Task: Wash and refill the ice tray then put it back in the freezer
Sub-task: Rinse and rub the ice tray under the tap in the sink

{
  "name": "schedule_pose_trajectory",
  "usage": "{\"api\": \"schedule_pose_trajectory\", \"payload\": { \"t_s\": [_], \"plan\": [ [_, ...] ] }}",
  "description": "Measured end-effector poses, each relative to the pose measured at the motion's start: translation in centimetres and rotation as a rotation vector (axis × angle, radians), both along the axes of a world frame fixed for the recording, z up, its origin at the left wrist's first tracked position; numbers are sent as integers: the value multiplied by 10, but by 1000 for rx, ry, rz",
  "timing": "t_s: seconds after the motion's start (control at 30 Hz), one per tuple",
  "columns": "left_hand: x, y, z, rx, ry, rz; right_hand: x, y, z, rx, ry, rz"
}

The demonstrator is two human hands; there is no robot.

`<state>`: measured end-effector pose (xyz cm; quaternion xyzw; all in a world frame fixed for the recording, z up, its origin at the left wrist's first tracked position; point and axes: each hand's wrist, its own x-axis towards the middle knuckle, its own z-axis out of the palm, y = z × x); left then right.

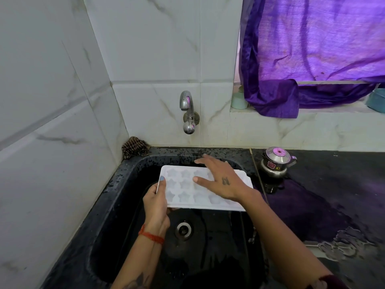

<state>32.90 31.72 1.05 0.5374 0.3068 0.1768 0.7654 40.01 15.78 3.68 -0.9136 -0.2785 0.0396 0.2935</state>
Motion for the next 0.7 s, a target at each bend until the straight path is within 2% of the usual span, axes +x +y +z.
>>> {"api": "schedule_pose_trajectory", "payload": {
  "t_s": [0.33, 0.5, 0.7],
  "plan": [
    [8, 16, 0, 8, 2, 89, -7, -46, -14, 75, -26, -181],
    [11, 20, 1, -5, -18, 113, -12, -52, -23, 21, -18, -256],
    [12, 23, -2, 1, -16, 129, -12, -50, -23, -78, 83, -264]
  ]
}}
